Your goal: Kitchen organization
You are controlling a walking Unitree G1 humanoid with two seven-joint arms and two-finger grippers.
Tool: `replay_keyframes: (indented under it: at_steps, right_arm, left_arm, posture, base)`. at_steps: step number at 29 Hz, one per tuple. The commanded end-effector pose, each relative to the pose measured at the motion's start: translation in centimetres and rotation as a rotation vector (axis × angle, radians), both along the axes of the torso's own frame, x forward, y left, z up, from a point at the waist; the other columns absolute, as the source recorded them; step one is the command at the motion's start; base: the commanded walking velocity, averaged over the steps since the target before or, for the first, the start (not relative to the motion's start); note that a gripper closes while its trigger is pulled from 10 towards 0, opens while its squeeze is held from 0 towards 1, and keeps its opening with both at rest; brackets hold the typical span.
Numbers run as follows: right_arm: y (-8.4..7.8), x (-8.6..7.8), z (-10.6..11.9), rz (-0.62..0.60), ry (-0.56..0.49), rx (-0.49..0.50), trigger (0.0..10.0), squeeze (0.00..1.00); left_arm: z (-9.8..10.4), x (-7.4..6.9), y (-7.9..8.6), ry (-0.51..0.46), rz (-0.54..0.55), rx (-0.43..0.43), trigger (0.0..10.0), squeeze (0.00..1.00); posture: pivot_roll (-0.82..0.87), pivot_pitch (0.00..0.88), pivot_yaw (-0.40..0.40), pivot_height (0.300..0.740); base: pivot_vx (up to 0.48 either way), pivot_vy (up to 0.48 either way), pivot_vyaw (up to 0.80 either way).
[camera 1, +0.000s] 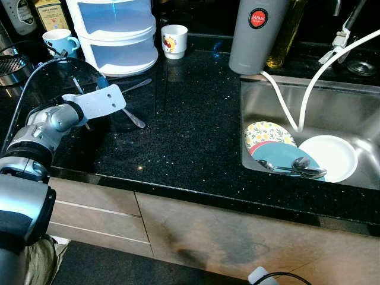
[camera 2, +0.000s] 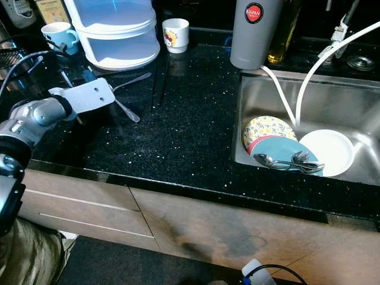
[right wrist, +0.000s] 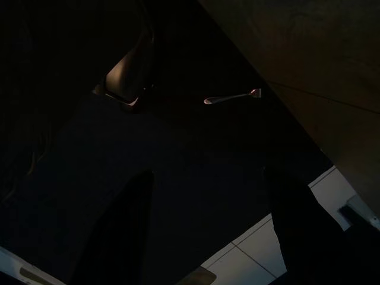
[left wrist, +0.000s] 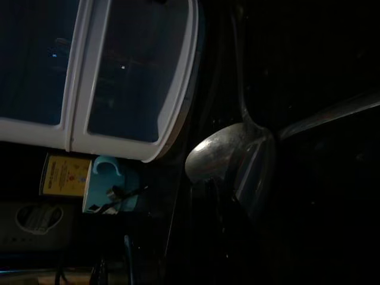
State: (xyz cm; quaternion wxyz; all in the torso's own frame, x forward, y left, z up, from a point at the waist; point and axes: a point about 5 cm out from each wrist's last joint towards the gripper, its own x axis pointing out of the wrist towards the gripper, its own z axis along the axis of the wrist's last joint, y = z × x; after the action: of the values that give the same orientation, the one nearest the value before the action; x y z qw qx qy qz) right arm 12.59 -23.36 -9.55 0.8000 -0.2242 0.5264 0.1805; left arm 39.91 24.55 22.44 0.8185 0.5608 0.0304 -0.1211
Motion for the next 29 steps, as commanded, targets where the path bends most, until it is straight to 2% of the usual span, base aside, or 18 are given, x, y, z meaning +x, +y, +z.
replay_keyframes:
  at_steps: [1, 2, 3, 6, 10, 13, 15, 19, 22, 24, 25, 26, 28, 29]
  right_arm:
    - [-0.2, -0.1, 0.0, 0.006, 0.003, -0.006, 10.0, 0.0]
    - [-0.2, -0.1, 0.0, 0.007, 0.003, -0.007, 10.0, 0.0]
    - [-0.2, -0.1, 0.0, 0.007, 0.003, -0.007, 10.0, 0.0]
    - [-0.2, -0.1, 0.0, 0.008, 0.003, -0.007, 10.0, 0.0]
    - [-0.2, 0.0, 0.0, 0.008, 0.002, -0.006, 10.0, 0.0]
    - [-0.2, -0.1, 0.1, 0.008, 0.002, -0.006, 10.0, 0.0]
    - [-0.2, -0.1, 0.1, 0.008, 0.002, -0.006, 10.0, 0.0]
    - [-0.3, -0.1, 0.1, 0.01, 0.003, -0.006, 10.0, 0.0]
    - [-0.3, 0.0, 0.1, 0.011, 0.003, -0.007, 10.0, 0.0]
    - [-0.3, 0.0, 0.1, 0.012, 0.004, -0.007, 10.0, 0.0]
    - [-0.3, 0.0, 0.1, 0.012, 0.004, -0.007, 10.0, 0.0]
    - [-0.3, 0.0, 0.1, 0.013, 0.004, -0.006, 10.0, 0.0]
    - [-0.3, 0.0, 0.1, 0.013, 0.005, -0.006, 10.0, 0.0]
    - [-0.3, 0.0, 0.1, 0.013, 0.005, -0.006, 10.0, 0.0]
  left_arm:
    - [-1.0, -0.3, 0.8, 0.046, 0.045, -0.024, 4.0, 0.91]
    - [-0.7, -0.2, 0.8, 0.046, 0.049, -0.092, 9.2, 1.0]
    - [-0.5, -0.1, 0.6, 0.054, 0.042, -0.148, 10.0, 1.0]
    - [-0.3, -0.1, 0.4, 0.069, 0.029, -0.195, 10.0, 1.0]
    - [-0.3, 0.0, 0.3, 0.142, 0.02, -0.246, 10.0, 1.0]
    - [-0.4, -0.1, 0.1, 0.21, 0.003, -0.363, 10.0, 1.0]
    - [-0.4, -0.1, 0.0, 0.221, -0.011, -0.392, 10.0, 1.0]
    - [1.3, 0.3, -1.3, 0.222, -0.111, -0.505, 10.0, 1.0]
    - [1.9, 0.4, -1.9, 0.231, -0.148, -0.529, 10.0, 1.0]
    - [2.2, 0.4, -2.7, 0.303, -0.216, -0.567, 10.0, 1.0]
    - [2.2, 0.4, -2.7, 0.303, -0.216, -0.567, 10.0, 1.0]
    - [2.2, 0.1, -3.5, 0.393, -0.296, -0.592, 10.0, 1.0]
    - [2.0, -0.1, -4.0, 0.47, -0.345, -0.59, 10.0, 1.0]
    - [2.0, -0.1, -4.0, 0.47, -0.345, -0.59, 10.0, 1.0]
  posture:
    - [-0.12, 0.114, -0.012, 0.74]
    - [-0.12, 0.116, -0.013, 0.74]
    - [-0.11, 0.116, -0.014, 0.74]
    - [-0.11, 0.117, -0.014, 0.74]
    - [-0.11, 0.119, -0.011, 0.74]
    - [-0.11, 0.119, -0.01, 0.74]
    - [-0.11, 0.119, -0.01, 0.74]
    - [-0.11, 0.122, -0.015, 0.74]
    - [-0.1, 0.12, -0.015, 0.74]
    - [-0.1, 0.119, -0.015, 0.74]
    - [-0.1, 0.119, -0.015, 0.74]
    - [-0.1, 0.12, -0.014, 0.74]
    - [-0.1, 0.119, -0.014, 0.74]
    - [-0.1, 0.119, -0.014, 0.74]
  base:
    - [0.0, 0.0, 0.0]
    - [0.0, 0.0, 0.0]
    - [0.0, 0.0, 0.0]
    - [0.0, 0.0, 0.0]
    - [0.0, 0.0, 0.0]
    - [0.0, 0.0, 0.0]
    - [0.0, 0.0, 0.0]
    - [0.0, 0.0, 0.0]
    - [0.0, 0.0, 0.0]
    - [0.0, 0.0, 0.0]
    - [0.0, 0.0, 0.0]
    - [0.0, 0.0, 0.0]
    - [0.0, 0.0, 0.0]
    - [0.0, 0.0, 0.0]
